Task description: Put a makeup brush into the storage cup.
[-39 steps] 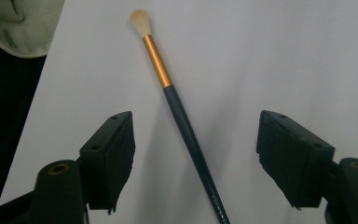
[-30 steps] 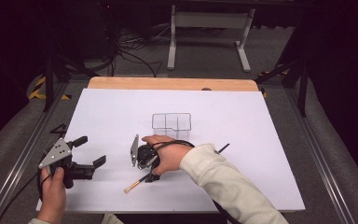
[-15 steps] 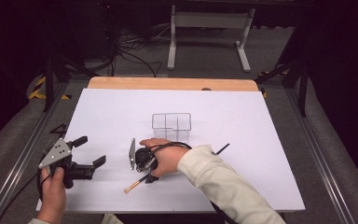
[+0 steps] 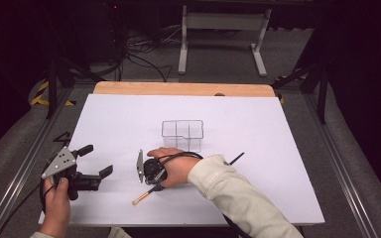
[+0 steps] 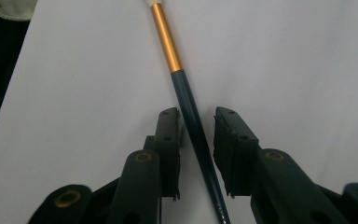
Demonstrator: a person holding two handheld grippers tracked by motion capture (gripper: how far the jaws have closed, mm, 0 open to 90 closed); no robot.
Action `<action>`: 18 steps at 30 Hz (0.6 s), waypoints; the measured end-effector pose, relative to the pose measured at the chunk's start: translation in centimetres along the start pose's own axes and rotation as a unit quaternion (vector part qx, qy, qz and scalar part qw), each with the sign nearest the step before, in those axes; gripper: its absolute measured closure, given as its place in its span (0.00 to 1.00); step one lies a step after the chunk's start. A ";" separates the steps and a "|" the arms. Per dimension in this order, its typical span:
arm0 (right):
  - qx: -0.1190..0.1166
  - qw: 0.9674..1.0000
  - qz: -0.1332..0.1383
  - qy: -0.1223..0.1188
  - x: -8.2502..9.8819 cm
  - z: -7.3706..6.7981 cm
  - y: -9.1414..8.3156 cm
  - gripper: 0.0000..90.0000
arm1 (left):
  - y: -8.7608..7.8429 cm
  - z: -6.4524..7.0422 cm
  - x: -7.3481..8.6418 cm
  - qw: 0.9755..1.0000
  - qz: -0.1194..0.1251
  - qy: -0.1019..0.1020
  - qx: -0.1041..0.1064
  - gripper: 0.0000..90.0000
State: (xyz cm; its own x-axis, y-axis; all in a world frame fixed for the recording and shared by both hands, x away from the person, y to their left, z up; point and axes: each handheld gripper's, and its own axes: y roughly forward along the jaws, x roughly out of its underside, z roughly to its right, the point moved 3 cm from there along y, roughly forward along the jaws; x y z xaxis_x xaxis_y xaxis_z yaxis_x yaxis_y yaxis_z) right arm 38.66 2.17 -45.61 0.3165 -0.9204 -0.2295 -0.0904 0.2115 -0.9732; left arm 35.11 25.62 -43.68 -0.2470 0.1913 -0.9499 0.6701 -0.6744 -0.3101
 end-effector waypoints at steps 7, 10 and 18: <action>0.000 1.000 -0.012 -0.008 -0.2 -0.3 0.0 0.90 | 0.1 0.1 0.0 1.000 -0.003 0.002 0.001 0.00; -0.003 1.000 -0.017 -0.008 -0.3 -0.4 0.0 0.93 | 0.0 0.0 0.0 1.000 0.000 0.001 0.001 0.00; -0.004 1.000 -0.018 0.003 -0.3 -0.4 0.0 0.93 | 0.0 0.0 0.0 1.000 -0.001 0.001 0.000 0.00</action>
State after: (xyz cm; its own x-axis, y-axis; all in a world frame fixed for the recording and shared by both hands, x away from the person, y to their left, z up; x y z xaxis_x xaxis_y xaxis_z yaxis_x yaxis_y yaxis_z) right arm 38.18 2.33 -45.55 0.3131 -0.9296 -0.1946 -0.0870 0.1760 -0.9805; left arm 35.11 25.60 -43.69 -0.2465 0.1943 -0.9495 0.6693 -0.6744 -0.3118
